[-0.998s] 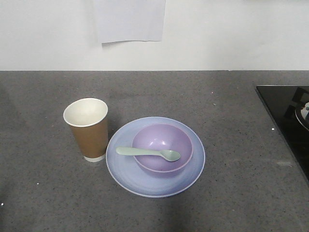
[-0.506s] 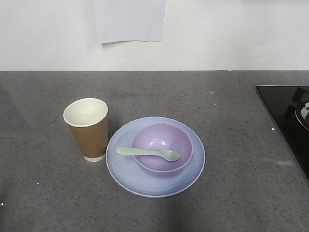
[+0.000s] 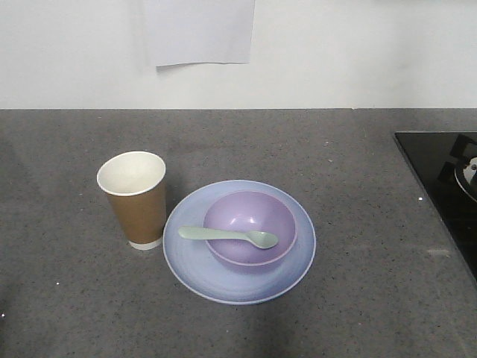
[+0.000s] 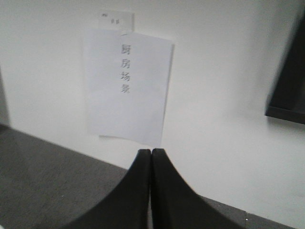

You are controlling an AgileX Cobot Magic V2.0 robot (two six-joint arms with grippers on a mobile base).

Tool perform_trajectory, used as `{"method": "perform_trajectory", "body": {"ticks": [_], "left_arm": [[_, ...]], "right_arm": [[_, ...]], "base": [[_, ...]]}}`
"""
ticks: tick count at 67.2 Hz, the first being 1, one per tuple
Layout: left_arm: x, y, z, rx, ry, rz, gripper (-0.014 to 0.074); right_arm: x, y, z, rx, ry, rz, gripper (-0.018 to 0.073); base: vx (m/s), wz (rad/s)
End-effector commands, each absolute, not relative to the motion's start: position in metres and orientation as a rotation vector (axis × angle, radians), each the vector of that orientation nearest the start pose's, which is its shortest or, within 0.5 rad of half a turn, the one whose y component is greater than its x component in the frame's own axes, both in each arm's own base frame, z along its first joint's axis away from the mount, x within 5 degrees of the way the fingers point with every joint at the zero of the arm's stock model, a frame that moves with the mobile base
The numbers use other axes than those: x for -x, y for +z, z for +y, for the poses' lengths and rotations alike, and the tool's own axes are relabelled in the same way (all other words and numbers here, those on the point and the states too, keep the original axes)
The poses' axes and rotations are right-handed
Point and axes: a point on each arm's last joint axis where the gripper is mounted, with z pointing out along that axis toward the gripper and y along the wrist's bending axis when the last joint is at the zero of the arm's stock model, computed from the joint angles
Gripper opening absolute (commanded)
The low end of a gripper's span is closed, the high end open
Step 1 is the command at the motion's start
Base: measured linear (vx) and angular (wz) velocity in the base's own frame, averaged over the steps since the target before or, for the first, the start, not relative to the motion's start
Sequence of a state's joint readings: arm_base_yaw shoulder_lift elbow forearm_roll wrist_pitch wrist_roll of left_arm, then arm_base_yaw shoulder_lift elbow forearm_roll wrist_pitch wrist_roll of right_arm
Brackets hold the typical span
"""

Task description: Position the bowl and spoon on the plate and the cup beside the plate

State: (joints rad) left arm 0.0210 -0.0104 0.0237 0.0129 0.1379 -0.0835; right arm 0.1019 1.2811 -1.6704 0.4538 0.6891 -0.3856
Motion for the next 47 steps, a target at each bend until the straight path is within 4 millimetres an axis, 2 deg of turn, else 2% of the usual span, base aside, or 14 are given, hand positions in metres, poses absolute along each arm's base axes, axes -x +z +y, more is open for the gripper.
{"method": "perform_trajectory", "body": {"ticks": [1, 8, 16, 29, 38, 47], "left_arm": [[-0.055, 0.206, 0.001, 0.078, -0.045, 1.531, -0.0006], [-0.055, 0.206, 0.001, 0.078, -0.045, 1.531, -0.0006], [-0.055, 0.206, 0.001, 0.078, -0.045, 1.531, -0.0006], [-0.055, 0.206, 0.001, 0.078, -0.045, 1.531, -0.0006], [-0.055, 0.206, 0.001, 0.078, -0.045, 1.531, -0.0006], [-0.055, 0.206, 0.001, 0.078, -0.045, 1.531, -0.0006]], "right_arm": [[-0.236, 0.532, 0.037, 0.217, 0.237, 1.521, -0.0006], [-0.234, 0.515, 0.035, 0.281, 0.134, 1.527, -0.0006], [-0.228, 0.505, 0.036, 0.394, 0.051, 1.548, -0.0006], [-0.231, 0.492, 0.041, 0.453, 0.098, 1.646, -0.0006], [-0.219, 0.479, 0.035, 0.395, 0.062, 1.627, -0.0006], [-0.200, 0.446, 0.022, 0.208, 0.035, 1.560, -0.0006]], "base": [[0.00, 0.00], [0.00, 0.00], [0.00, 0.00], [0.00, 0.00], [0.00, 0.00], [0.00, 0.00]]}}
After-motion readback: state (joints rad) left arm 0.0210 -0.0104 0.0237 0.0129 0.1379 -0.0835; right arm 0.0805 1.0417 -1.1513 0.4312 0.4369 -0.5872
